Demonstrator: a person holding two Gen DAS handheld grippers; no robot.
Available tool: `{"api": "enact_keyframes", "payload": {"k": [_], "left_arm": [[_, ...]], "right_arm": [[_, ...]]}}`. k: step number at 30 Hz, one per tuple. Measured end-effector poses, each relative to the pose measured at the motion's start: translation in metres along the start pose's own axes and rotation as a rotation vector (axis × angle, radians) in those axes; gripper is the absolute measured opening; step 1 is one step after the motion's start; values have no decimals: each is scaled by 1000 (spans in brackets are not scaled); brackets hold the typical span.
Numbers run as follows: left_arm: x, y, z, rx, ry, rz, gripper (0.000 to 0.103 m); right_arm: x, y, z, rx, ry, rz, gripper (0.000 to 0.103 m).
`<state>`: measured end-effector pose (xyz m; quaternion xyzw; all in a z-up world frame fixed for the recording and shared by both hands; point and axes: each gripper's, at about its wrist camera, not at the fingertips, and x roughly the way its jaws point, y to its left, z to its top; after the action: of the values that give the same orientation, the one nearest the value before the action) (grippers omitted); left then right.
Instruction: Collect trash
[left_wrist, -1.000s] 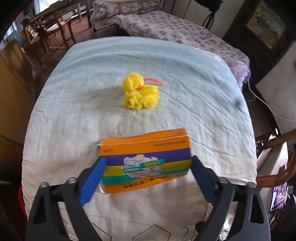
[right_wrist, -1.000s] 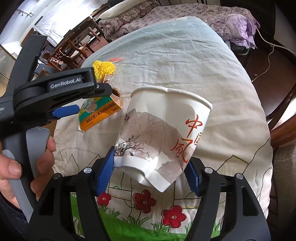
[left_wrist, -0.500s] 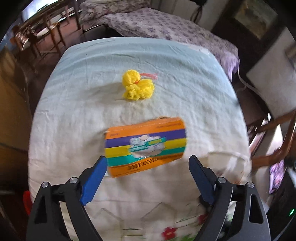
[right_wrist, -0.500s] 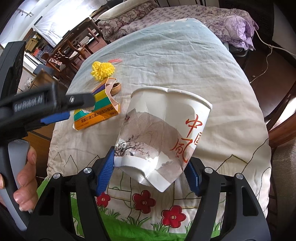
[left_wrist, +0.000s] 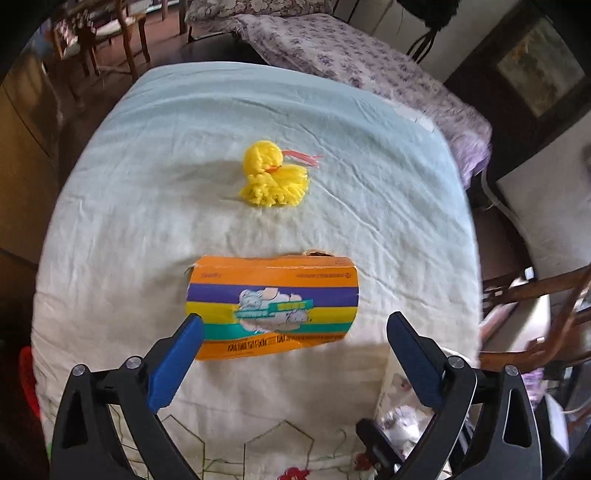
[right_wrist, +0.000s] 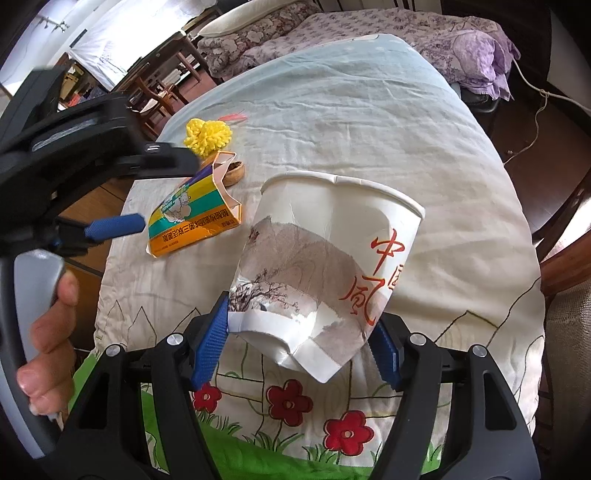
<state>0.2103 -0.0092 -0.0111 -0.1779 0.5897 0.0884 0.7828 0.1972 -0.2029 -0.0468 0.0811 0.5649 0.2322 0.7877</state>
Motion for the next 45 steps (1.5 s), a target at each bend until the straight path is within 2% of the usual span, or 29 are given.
{"api": "enact_keyframes", "payload": {"k": [5, 10, 17, 20, 23, 25, 31, 34, 36, 40, 45], "left_arm": [[16, -12, -1, 93, 3, 170, 97], [12, 15, -8, 83, 5, 206, 97], [-7, 78, -25, 55, 3, 247, 97], [-18, 104, -33, 66, -3, 292, 97], [-26, 125, -39, 55, 12, 286, 97], [-37, 134, -43, 31, 11, 247, 97], [-52, 125, -35, -33, 11, 138, 97], [-39, 115, -25, -92, 28, 174, 97], [-26, 117, -16, -168, 48, 192, 97], [-1, 123, -10, -299, 115, 186, 97], [24, 126, -6, -357, 174, 186, 97]], "right_arm": [[0, -3, 1, 5, 2, 12, 68], [0, -3, 1, 2, 2, 10, 68], [1, 0, 0, -5, 2, -6, 68], [1, 2, 0, -10, 3, -16, 68], [1, 5, 0, -15, 3, -25, 68], [2, 6, 0, -17, 4, -32, 68], [2, 6, -1, -21, 5, -38, 68], [2, 6, -1, -16, 5, -30, 68], [1, 6, -1, -16, 5, -27, 68], [1, 5, -1, -13, 5, -20, 68], [1, 3, 0, -13, 7, -9, 68]]}}
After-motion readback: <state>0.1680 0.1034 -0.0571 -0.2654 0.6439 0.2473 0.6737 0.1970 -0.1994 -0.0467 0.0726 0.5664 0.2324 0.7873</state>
